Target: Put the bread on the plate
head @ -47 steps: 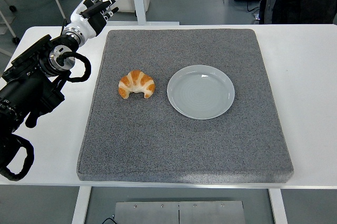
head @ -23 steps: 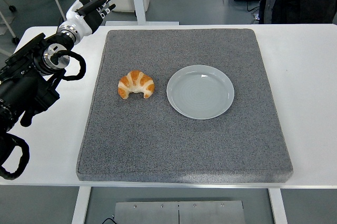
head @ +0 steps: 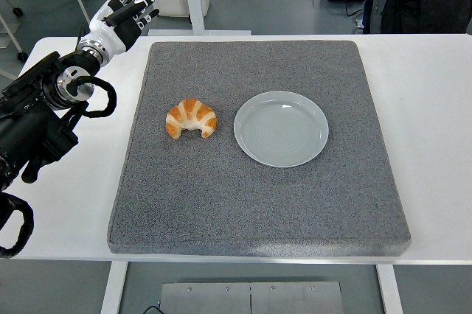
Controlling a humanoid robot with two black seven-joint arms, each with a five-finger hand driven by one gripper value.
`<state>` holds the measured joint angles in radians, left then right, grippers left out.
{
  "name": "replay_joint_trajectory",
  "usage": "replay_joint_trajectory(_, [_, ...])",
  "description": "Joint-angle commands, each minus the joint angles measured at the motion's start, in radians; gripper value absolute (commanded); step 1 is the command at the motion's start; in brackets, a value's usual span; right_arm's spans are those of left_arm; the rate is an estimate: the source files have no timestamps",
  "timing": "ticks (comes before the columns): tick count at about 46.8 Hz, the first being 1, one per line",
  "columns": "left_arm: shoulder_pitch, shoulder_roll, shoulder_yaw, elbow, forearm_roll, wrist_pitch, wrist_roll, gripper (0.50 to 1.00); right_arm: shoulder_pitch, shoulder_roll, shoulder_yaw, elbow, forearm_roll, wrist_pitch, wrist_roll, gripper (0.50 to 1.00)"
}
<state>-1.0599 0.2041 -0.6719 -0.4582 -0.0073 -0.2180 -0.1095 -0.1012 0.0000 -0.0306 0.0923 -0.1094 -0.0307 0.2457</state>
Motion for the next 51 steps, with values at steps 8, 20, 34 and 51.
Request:
replay_joint_trajectory(8, [0.026,0.185,0.133,-0.289,0.009,0.023,0.007,1.000,0.000,0.000,0.000,0.000,0.000,0.000,0.000,1.000])
replay_joint_trajectory(20, [-0.009,0.259,0.230,-0.365,0.162,0.043,0.004,1.000,0.000,0.000,0.000,0.000,0.000,0.000,0.000,1.000])
replay_joint_trajectory(34, [-0.005,0.362,0.235,-0.554,0.475,0.089,0.017,1.000,0.000,0.000,0.000,0.000,0.000,0.000,0.000,1.000])
replay_joint_trajectory(51, [0.005,0.426,0.236,-0.711,0.722,0.135,0.120,1.000,0.000,0.000,0.000,0.000,0.000,0.000,0.000,1.000])
